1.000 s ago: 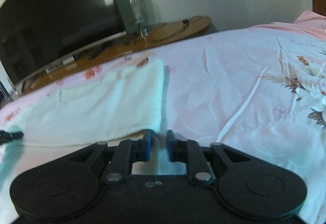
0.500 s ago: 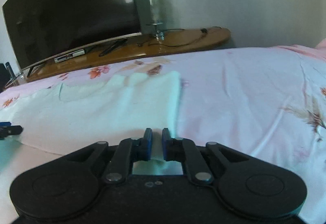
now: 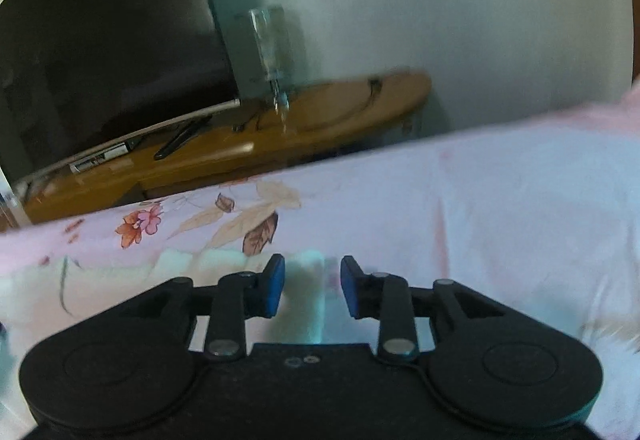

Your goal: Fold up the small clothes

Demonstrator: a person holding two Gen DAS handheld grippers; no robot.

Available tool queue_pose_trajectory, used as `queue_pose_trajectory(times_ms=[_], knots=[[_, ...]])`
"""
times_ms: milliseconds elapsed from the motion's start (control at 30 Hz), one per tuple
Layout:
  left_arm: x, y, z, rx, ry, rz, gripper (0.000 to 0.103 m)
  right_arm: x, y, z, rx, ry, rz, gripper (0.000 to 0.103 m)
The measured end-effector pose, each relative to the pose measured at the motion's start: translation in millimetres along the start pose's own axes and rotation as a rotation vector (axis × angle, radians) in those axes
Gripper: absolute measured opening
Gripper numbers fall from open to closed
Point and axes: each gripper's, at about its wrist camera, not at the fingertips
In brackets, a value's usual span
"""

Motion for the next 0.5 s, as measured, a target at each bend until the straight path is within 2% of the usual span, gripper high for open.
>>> queue_pose_trajectory(times_ms=[67,200,300,333,367,400,433,500], knots=[[-0.6,-0.7,-2.3,0.002,-0.005,0.007,0.074,5.6,-7.9,-2.9,0.062,0.031,0.074,0.007],[-0.2,0.4,-4.3,-0.005,-0.006,0.006,0.074,4.4,-20.0,-4.5,0.038,0.01,0.031,0.006],[-1.8,0.5,-2.5,0.003,-0.002,0.012,0.074,0.8,-10.6,-3.2,-0.028,0.016,-0.012,0.007],[-2.5,0.1,-2.3,0.011,-0.003,0.016,0.074,-6.2,-6.4,-2.3,-0.041,-0.004,-0.045,0.016],[-2.8,-1.0,-2.9,0.015,-0.006,0.021,0.074,-19.0,1.4,-3.0,-0.079,-0.061,-0.069,0.017],[-2.8,-3.3,-2.5,0.02,-0.005,0.029,0.075,-25.7,7.8,-3.8,-0.117,-0.095,-0.054,0.016],[-2.5,-4.7,-1.8,0.025,-0.002,0.033,0.077,-28.5,14.2,-9.0,-0.166,-0.081,-0.04,0.015],[-2.8,-4.0,0.1,0.028,0.008,0.028,0.082,-11.0,21.3,-24.7,-0.253,0.04,-0.063,0.015]])
Point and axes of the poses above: each gripper's, at about its wrist camera, not at the fingertips, and x roughly the way its jaws point, y to its left, z to its top, and after that the axes turned 5 degrees about z, right-handed
